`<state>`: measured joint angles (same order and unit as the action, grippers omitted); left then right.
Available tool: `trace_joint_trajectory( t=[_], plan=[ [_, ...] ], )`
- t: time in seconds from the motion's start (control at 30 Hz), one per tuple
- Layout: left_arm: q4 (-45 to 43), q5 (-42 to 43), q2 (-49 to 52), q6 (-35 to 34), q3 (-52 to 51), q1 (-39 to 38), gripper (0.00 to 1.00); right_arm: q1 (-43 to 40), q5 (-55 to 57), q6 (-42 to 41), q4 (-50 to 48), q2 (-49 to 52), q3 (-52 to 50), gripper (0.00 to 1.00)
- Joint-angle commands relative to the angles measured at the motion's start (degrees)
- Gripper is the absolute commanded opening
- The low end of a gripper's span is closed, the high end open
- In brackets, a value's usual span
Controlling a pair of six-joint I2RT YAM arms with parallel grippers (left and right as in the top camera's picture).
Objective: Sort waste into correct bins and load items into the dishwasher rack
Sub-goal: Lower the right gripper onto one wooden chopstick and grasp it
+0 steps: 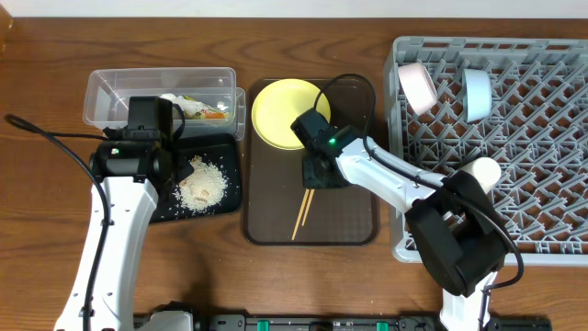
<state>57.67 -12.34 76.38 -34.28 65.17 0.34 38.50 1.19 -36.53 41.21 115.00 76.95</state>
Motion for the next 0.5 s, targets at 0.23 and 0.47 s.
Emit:
trace_joint_trajectory(
  t=[0.23,0.47],
  plan=[
    [0.11,-0.11,-0.83,0.55,-0.55,0.28,0.64,0.57,3.34,-2.12,2.58,0.52,-0.68,0.38],
    [0.13,-0.11,-0.83,0.55,-0.55,0.28,0.64,0.5,3.34,-2.67,2.51,0.52,-0.7,0.37]
  ],
)
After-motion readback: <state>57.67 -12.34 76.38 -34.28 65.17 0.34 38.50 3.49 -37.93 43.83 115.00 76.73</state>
